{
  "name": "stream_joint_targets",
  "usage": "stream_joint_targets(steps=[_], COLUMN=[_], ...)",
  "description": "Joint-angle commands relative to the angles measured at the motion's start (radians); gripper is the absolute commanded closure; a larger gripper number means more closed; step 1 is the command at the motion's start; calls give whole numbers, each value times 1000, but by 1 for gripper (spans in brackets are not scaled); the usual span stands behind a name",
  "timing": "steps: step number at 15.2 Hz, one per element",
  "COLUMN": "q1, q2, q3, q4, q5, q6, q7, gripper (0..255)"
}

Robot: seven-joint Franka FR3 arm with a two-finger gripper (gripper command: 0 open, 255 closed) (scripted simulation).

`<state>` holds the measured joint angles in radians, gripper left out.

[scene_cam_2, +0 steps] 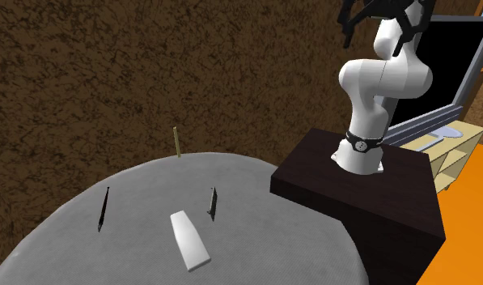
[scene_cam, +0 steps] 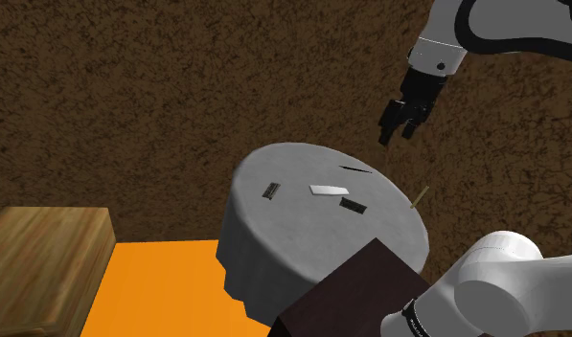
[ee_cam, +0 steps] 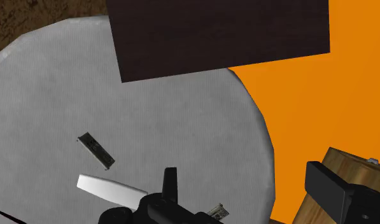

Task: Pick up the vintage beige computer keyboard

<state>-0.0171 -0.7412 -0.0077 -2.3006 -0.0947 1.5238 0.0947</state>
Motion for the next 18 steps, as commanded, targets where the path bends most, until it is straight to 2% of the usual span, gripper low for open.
stream_joint_targets(steps=[1,10,18], q1=[0,-19,-21], q2=[0,2,154], q3=[0,-216,-432], q4=[0,-200,-265], q5=[0,-101,-164], q6=[0,236,478], q7=[0,-278,-536], gripper=[0,0,0])
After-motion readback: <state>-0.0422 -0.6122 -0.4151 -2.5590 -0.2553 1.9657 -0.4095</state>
